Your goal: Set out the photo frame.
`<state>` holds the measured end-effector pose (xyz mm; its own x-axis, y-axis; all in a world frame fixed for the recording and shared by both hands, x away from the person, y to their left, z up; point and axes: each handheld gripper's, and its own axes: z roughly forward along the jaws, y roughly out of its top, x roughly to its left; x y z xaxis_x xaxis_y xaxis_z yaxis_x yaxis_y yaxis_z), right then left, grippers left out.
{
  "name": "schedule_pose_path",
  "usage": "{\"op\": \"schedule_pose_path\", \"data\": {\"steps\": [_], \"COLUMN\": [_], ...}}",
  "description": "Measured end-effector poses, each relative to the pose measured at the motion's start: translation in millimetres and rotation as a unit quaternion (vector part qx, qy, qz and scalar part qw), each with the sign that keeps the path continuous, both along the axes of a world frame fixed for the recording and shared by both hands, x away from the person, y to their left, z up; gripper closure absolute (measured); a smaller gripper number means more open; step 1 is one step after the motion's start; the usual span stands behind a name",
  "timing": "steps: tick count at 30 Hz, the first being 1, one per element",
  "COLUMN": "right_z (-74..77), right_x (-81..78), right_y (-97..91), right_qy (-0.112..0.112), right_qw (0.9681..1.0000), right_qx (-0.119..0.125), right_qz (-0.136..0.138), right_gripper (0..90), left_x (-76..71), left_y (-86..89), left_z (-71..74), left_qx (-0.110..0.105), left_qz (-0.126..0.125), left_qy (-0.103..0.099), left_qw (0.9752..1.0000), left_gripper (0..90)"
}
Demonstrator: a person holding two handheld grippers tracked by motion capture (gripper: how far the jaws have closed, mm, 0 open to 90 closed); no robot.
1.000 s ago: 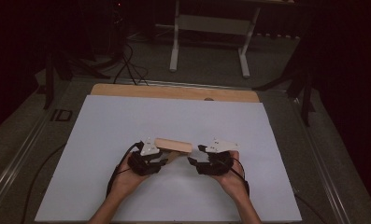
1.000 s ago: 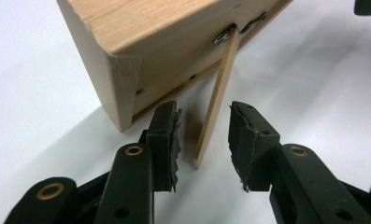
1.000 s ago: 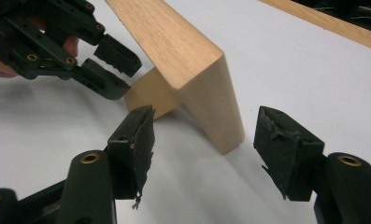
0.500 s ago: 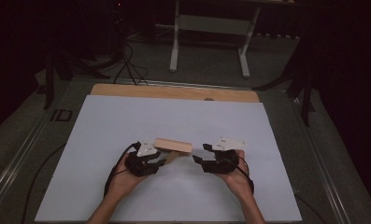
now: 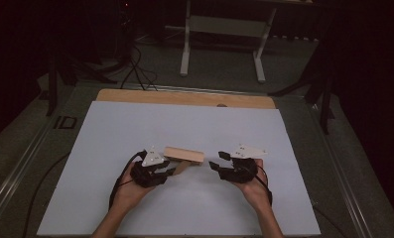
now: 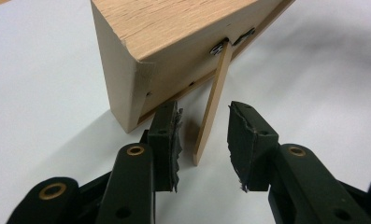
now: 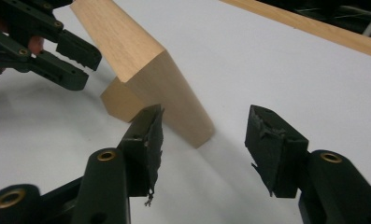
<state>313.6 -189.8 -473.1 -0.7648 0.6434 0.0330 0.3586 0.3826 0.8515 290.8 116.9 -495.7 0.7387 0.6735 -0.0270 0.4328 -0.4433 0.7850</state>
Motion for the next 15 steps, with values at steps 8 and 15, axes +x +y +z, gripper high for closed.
{"op": "schedule_pose_path", "data": {"steps": [8,15], "right_z": [1.6,0.5], "right_x": [-1.1,-1.0], "right_y": [-0.9,3.1], "right_qy": [-0.011,-0.016], "right_qw": [0.9998,0.9994], "right_qx": [0.001,0.000], "right_qz": [-0.018,-0.031], "right_gripper": [54.9,61.7], "left_x": [-2.4,-3.3], "left_y": [-4.1,-4.7], "left_z": [0.9,3.2], "left_qx": [0.000,-0.002], "left_qz": [-0.007,-0.012], "left_qy": [-0.005,-0.006], "left_qw": [1.0000,0.9999], "left_gripper": [63.9,67.1]}}
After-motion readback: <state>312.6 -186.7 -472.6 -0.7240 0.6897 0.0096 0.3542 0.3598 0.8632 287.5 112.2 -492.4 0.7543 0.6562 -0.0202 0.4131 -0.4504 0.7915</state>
